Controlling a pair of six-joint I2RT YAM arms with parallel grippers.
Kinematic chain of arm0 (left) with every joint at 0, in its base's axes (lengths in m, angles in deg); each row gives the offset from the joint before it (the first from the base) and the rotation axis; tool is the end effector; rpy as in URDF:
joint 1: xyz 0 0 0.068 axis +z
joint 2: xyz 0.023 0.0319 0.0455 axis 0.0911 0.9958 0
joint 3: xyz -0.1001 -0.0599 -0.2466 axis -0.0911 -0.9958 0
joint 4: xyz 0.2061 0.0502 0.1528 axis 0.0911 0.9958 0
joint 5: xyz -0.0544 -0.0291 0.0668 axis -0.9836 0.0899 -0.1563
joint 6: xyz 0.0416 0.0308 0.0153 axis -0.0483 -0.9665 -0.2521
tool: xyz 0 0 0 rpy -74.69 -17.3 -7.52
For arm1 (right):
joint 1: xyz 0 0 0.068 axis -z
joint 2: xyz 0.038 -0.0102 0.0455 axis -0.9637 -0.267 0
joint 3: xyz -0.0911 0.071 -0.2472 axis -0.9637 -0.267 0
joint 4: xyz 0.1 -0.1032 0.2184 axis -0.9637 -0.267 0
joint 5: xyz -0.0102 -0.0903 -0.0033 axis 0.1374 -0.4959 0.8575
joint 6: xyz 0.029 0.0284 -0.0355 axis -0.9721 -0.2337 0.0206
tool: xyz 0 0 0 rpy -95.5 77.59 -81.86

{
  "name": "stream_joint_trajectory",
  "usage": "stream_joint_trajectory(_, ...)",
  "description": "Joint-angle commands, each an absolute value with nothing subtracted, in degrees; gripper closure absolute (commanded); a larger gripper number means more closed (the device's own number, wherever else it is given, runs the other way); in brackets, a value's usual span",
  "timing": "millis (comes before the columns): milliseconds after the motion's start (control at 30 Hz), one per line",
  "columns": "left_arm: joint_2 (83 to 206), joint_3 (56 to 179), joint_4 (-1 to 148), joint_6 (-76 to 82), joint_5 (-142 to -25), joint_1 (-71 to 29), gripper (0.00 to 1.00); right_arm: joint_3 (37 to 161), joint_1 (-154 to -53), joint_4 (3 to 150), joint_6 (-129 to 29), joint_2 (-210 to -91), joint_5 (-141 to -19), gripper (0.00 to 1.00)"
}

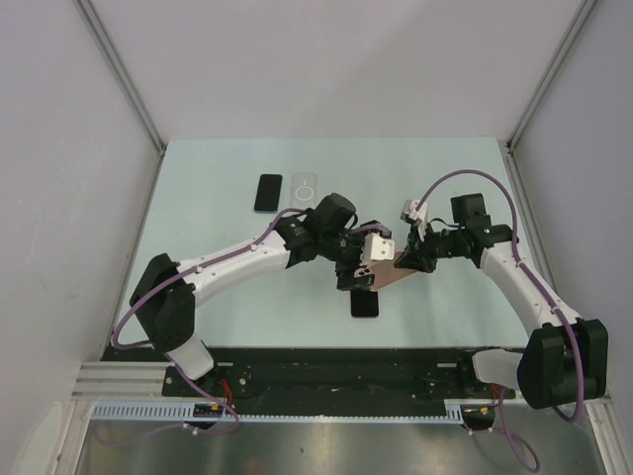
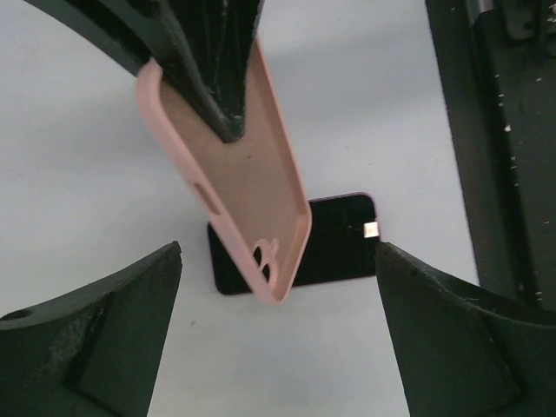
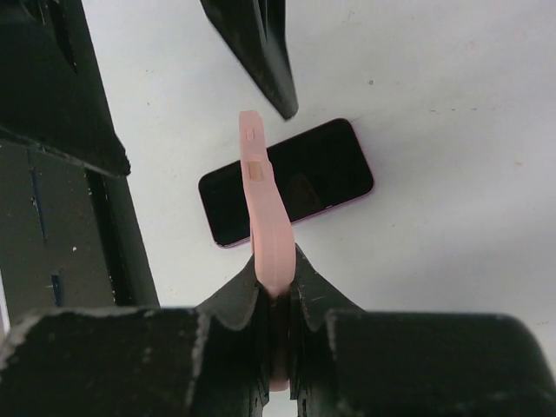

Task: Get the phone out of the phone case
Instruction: Place the phone case at the center of the board.

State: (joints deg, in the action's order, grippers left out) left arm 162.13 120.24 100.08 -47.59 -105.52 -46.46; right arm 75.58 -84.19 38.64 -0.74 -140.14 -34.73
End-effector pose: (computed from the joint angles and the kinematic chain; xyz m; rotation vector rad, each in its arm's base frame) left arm 0.2103 -0.2952 0.2854 1.8153 1.4153 -0.7251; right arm 0.2282 0.0676 0.2627 -1.2644 1.8367 0.8685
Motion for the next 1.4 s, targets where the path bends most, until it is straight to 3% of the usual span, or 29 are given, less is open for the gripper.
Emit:
stream_joint_trajectory(0, 164.6, 122.7, 101.1, -42.0, -112.6, -46.5, 0.06, 77.5, -84.3, 41.8, -2.7, -138.9, -31.8, 1.00)
stream_joint_trajectory(333, 167.4, 125.7, 100.1, -39.3, -113.0, -46.5, 0.25, 77.5, -83.2, 40.9, -2.6, -138.6, -28.5, 1.00)
stream_joint_trajectory(367, 167.6, 126.0, 100.0, -39.1, -113.2, -46.5, 0.37, 77.5, -83.2, 40.8, -2.5, -138.5, -28.5, 1.00)
stream_joint_trajectory(433, 167.9, 126.6, 99.7, -38.5, -113.4, -46.5, 0.48, 77.5, -83.2, 40.7, -2.3, -138.6, -28.6, 1.00)
stream_joint_trajectory(467, 168.1, 126.9, 99.7, -38.2, -113.3, -46.5, 0.59, 77.5, -83.0, 40.6, -2.3, -138.7, -28.6, 1.00)
stream_joint_trajectory(600, 169.2, 127.7, 99.3, -36.6, -112.3, -46.5, 0.79, 77.5, -83.1, 40.9, -2.5, -138.5, -28.5, 1.00)
stream_joint_trajectory(667, 169.9, 127.8, 99.3, -36.0, -111.6, -46.7, 0.98, 77.5, -83.0, 41.4, -3.0, -138.5, -28.6, 1.00)
stream_joint_trajectory(767, 171.0, 128.1, 98.8, -33.6, -109.6, -46.8, 0.99, 77.5, -82.6, 43.1, -4.9, -138.8, -29.8, 0.99)
stream_joint_trajectory(800, 171.2, 128.0, 98.4, -31.4, -109.0, -46.8, 1.00, 77.5, -81.8, 43.8, -6.9, -138.7, -30.9, 0.74)
stream_joint_trajectory(867, 171.1, 127.8, 96.1, -28.3, -107.6, -46.8, 1.00, 77.5, -80.7, 46.0, -9.3, -138.2, -32.6, 0.45)
stream_joint_trajectory(933, 170.8, 126.4, 92.4, -23.3, -106.1, -46.8, 1.00, 77.5, -78.1, 47.2, -11.0, -137.6, -33.8, 0.04)
stream_joint_trajectory(1133, 171.8, 126.6, 87.1, -11.3, -101.2, -47.1, 1.00, 77.5, -68.6, 49.7, -15.9, -134.8, -31.5, 0.00)
stream_joint_trajectory(1367, 175.1, 128.3, 85.9, 14.7, -89.0, -47.2, 1.00, 77.5, -60.0, 51.6, -18.5, -131.7, -30.9, 0.00)
